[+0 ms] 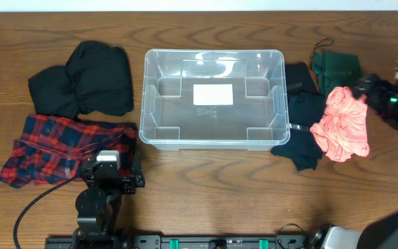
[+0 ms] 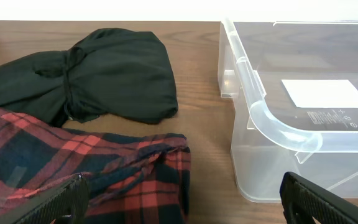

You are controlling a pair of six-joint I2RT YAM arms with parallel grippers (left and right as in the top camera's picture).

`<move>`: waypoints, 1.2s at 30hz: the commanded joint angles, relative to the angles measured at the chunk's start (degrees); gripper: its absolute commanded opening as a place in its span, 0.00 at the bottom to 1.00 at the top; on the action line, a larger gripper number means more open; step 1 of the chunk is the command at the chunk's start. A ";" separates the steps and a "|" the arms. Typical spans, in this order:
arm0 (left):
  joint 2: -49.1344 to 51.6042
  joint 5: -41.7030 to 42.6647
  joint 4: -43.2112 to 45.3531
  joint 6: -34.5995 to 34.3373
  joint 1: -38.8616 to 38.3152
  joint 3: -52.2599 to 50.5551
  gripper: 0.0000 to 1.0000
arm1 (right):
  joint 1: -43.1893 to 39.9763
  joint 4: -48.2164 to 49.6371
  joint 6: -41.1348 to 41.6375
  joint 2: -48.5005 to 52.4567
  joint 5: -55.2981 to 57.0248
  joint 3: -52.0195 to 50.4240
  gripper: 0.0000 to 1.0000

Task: Pack container
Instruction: 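Reach the right gripper to the pink garment and grasp it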

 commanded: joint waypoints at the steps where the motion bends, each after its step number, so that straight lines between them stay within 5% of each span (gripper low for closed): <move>1: -0.35 0.59 -0.17 0.17 -0.13 -1.18 0.98 | -6.60 2.69 -1.38 5.05 -1.70 0.96 0.99; 9: -0.35 0.59 -0.17 0.17 -0.13 -1.20 0.98 | -13.11 7.45 -13.49 18.84 -8.44 0.96 0.99; 22: -0.35 0.59 -0.17 0.17 -0.13 -1.18 0.98 | -5.29 8.68 -18.86 30.75 -12.76 0.94 0.90; 24: -0.35 0.59 -0.17 0.17 -0.13 -1.18 0.98 | -3.58 8.66 -19.39 30.86 -11.54 0.92 0.83; 30: -0.35 0.59 -0.17 0.17 -0.13 -1.18 0.98 | -2.03 6.25 -18.32 30.36 -7.61 1.03 0.25; 36: -0.35 0.59 -0.17 0.17 -0.13 -1.18 0.98 | -2.21 0.59 -13.14 22.91 -11.47 3.13 0.10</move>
